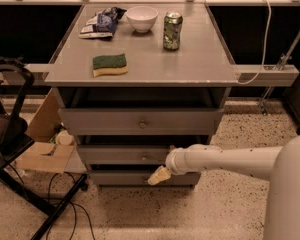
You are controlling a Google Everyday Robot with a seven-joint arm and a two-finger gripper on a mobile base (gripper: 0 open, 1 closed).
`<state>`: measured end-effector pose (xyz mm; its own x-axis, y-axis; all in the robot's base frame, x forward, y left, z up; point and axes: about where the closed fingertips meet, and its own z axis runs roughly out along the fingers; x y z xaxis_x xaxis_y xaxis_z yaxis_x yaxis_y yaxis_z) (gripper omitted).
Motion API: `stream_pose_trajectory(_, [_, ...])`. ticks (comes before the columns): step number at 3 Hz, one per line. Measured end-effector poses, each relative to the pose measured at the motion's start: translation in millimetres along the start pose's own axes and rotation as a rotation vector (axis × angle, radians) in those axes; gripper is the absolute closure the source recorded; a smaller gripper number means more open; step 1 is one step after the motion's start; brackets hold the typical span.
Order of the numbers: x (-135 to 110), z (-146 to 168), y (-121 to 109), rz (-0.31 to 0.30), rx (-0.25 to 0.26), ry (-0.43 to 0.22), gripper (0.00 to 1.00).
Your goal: Close middle drawer
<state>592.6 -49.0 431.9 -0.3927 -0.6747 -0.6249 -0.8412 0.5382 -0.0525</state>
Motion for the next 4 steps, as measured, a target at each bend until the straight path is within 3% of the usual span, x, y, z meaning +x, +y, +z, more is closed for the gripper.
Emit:
stream_pose_trajectory(1, [0.0,0.0,0.0,0.000,0.000,0.000,0.00])
stream_pose_trajectory(3, [1.0,-4.4,2.0,-0.004,-0.003,0.001,0.41])
stream_pose_trajectory(4, [8.1,-30.2,9.9,-0.028,-0.007,0.015,0.65])
